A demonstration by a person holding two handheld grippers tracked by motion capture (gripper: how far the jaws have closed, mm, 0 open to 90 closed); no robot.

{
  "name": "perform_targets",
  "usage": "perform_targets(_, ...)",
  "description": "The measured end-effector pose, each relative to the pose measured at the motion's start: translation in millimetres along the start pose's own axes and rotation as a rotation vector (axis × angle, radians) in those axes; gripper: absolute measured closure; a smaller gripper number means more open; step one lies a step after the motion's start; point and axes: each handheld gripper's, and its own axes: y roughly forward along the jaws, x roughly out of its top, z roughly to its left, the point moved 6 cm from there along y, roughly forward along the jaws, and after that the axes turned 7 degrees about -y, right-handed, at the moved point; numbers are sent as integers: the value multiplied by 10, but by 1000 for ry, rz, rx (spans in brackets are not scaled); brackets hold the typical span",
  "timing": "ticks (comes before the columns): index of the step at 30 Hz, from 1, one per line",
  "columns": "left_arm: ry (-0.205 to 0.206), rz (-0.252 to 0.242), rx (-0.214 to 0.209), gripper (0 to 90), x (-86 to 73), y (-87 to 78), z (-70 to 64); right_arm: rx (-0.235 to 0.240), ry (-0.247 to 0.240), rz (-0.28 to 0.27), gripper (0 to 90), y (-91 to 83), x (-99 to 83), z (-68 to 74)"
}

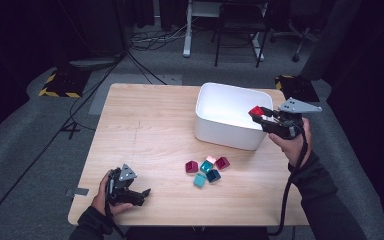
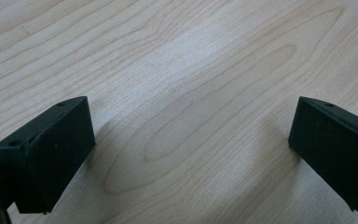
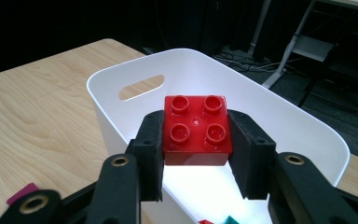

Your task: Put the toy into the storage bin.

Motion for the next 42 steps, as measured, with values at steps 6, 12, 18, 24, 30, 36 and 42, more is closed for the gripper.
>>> perform_targets(6,5,1,1,4,1,-2,4,2,12,22,595,138,18,-47)
perform_targets(12,1,0,0,4,0,0,1,6,13,57,595,280,3,-57)
perform_targets(18,1,1,0,4,0,-1,1,13,10,77,594,333,-18,-34)
perform_targets(24,1,1,0,4,0,0,1,2,14,97,571,352,-43,-35)
perform_targets(30,5,1,1,4,1,-1,3,15,32,88,539,339,-65,-41)
perform_targets(36,0,0,1,4,0,0,0,37,37,62,516,250,-41,-8)
perform_targets(42,2,0,2,4,1,-1,2,51,13,25,505,97,18,76)
